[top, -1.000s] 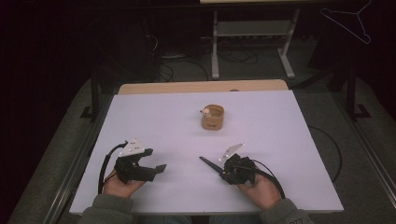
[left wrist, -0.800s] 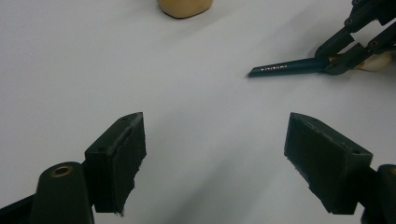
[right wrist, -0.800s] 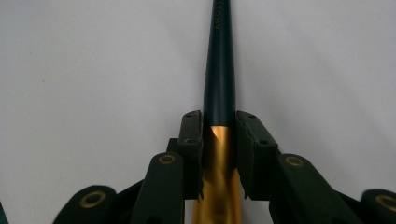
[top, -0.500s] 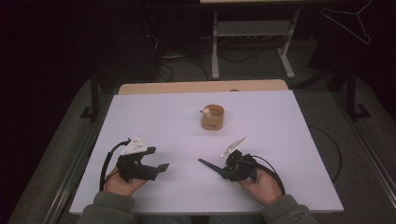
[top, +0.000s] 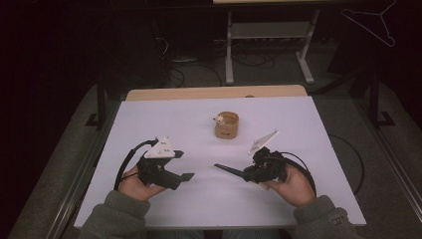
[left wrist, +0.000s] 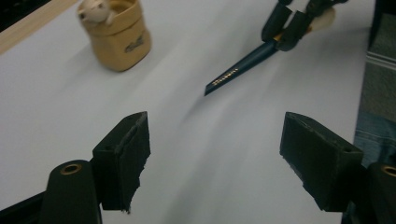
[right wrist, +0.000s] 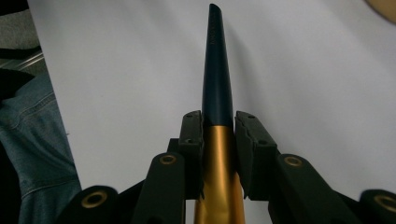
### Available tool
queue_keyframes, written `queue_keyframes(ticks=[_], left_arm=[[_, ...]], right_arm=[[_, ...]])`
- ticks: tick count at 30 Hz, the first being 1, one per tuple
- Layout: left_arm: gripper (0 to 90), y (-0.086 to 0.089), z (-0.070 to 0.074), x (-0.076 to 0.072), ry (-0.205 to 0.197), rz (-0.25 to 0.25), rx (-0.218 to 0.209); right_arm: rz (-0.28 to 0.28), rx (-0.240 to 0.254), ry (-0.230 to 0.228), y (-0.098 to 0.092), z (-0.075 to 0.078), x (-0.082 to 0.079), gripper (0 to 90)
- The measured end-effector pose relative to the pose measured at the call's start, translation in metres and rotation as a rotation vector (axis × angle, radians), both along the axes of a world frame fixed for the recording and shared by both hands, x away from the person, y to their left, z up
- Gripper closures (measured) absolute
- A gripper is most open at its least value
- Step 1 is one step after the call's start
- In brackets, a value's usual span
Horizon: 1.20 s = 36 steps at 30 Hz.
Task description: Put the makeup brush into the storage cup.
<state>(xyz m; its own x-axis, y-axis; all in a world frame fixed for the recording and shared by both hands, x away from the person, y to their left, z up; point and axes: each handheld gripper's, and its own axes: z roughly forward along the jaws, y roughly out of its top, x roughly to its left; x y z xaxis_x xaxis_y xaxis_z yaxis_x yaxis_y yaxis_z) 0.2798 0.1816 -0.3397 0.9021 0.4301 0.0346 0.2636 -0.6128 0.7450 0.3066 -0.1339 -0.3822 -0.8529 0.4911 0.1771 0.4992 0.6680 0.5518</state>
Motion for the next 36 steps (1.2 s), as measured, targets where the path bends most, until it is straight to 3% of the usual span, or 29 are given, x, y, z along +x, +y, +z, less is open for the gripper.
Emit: queue_keyframes(ticks=[3, 5, 10, 11, 13, 20, 25, 30, 33, 36], left_arm=[[26.0, -0.014, 0.004, -0.001, -0.003, -0.052, 0.018], [26.3, -0.023, 0.006, 0.0, -0.005, -0.09, 0.053], [29.9, -0.044, 0.008, 0.0, 0.015, -0.176, 0.108], [30.7, -0.044, 0.008, 0.0, 0.015, -0.176, 0.108], [32.6, -0.055, 0.007, 0.0, 0.025, -0.236, 0.162], [43.2, -0.074, -0.004, -0.002, 0.073, -0.326, 0.256], [55.1, -0.082, -0.014, -0.003, 0.119, -0.365, 0.311], [64.0, -0.086, -0.017, -0.004, 0.136, -0.408, 0.328], [72.8, -0.086, -0.019, -0.006, 0.155, -0.436, 0.318], [74.8, -0.085, -0.018, -0.007, 0.143, -0.442, 0.326]], right_arm=[[0.05, 0.012, -0.02, 0.002, 0.011, -0.001, 72.5], [0.095, 0.02, -0.042, 0.005, 0.018, -0.002, 72.5], [0.183, 0.013, -0.039, 0.019, 0.032, -0.006, 72.5], [0.194, 0.006, -0.039, 0.023, 0.034, -0.008, 72.5], [0.229, 0.003, -0.032, 0.03, 0.035, -0.009, 72.5], [0.307, 0.008, -0.018, 0.044, 0.038, -0.012, 72.5], [0.357, -0.015, -0.006, 0.052, 0.037, -0.016, 72.5], [0.397, -0.014, 0.002, 0.057, 0.036, -0.019, 72.5], [0.416, -0.009, -0.001, 0.058, 0.036, -0.02, 72.5], [0.427, 0.001, -0.009, 0.059, 0.038, -0.021, 72.3]])
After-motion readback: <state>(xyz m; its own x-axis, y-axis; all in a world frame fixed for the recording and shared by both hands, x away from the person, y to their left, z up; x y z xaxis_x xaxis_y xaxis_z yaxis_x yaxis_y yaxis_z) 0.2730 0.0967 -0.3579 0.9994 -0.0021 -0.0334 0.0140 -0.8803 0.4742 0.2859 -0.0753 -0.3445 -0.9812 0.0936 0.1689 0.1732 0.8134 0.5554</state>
